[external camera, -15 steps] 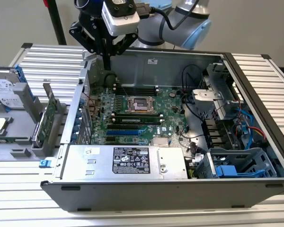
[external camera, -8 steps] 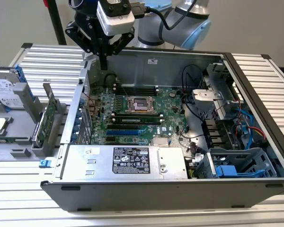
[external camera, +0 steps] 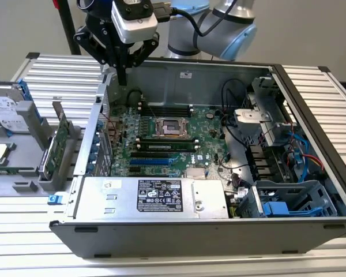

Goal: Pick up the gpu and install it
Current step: 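Reach for the gpu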

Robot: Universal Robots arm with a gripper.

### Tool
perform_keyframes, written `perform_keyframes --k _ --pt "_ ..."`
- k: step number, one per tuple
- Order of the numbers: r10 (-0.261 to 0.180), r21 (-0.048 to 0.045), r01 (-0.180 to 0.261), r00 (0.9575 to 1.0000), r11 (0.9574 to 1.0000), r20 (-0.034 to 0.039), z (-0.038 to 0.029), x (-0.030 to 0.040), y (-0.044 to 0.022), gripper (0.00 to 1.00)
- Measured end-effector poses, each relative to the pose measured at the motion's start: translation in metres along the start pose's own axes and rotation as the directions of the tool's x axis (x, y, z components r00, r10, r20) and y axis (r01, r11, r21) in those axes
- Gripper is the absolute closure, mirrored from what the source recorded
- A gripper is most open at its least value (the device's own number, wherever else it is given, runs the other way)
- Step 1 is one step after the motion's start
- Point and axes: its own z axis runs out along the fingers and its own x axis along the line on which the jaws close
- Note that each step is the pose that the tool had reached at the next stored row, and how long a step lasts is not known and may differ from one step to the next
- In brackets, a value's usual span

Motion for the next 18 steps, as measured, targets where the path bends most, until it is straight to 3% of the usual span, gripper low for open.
perform_keyframes --k 18 --pt "0.0 0.0 0.0 1.0 1.0 0.0 -0.0004 0.015 -0.0011 1.0"
